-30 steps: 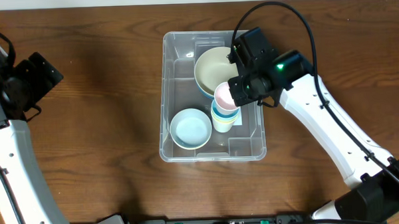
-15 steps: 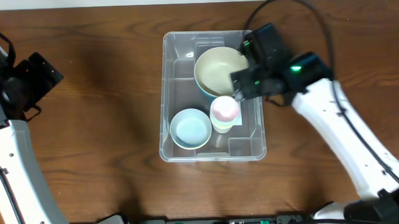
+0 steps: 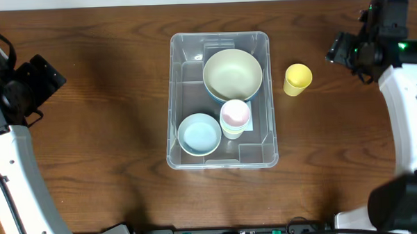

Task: Pack container
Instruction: 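Move the right gripper to the last yellow cup and grasp it, then carry the yellow cup into the bin and drop it into the pink cup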

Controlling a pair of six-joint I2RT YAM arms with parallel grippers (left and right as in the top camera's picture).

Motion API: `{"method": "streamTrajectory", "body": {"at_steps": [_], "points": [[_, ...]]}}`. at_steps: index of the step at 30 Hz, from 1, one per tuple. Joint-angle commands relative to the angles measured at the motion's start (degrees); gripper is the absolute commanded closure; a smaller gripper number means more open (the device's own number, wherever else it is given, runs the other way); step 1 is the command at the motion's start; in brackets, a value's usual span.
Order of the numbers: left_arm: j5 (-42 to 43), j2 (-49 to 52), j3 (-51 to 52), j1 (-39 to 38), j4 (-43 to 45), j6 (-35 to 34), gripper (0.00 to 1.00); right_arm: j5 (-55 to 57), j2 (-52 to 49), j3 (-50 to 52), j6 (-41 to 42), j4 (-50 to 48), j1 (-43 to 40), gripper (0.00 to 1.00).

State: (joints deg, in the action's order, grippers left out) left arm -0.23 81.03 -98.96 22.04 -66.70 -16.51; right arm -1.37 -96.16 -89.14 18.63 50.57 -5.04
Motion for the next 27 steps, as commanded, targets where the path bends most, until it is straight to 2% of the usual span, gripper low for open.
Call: {"method": "streamTrajectory", "body": {"at_steps": [1,3,10,20,21,23,24,27], "points": [[-0.5,0.3,0.4,0.3,-0.2,-0.1,0.02,-7.6,-5.1,-0.1,-2.4,-1.5,0.1,0.23],[-0.5,0.3,0.4,0.3,-0.2,-0.1,0.02,-9.3,-7.9,-0.1,-2.9,-1.9,0.1,0.23],[-0.5,0.3,0.4,0.3,-0.2,-0.1,0.02,-14.4,-15.9,-0.1,-5.4,-1.7,0.3,0.43],[-0.5,0.3,0.4,0.3,-0.2,-0.1,0.02,-14.3,-19.3,0.0,-5.4,-0.5,0.8,0.59],[-0.5,0.3,0.4,0.3,-0.2,-0.1,0.02,-14.1,-19.3,0.0,-5.4,-0.4,0.9,0.64],[-0.5,0.3,0.4,0.3,-0.2,-0.1,0.02,-13.5,-19.3,0.0,-5.4,-0.5,1.2,0.9],[-0.5,0.3,0.4,0.3,-0.2,-0.1,0.02,-12.9,-19.3,0.0,-5.4,-0.6,1.3,0.99],[-0.5,0.3,0.4,0.3,-0.2,-0.1,0.02,-10.3,-19.3,0.0,-5.4,-0.5,1.3,0.99]]}}
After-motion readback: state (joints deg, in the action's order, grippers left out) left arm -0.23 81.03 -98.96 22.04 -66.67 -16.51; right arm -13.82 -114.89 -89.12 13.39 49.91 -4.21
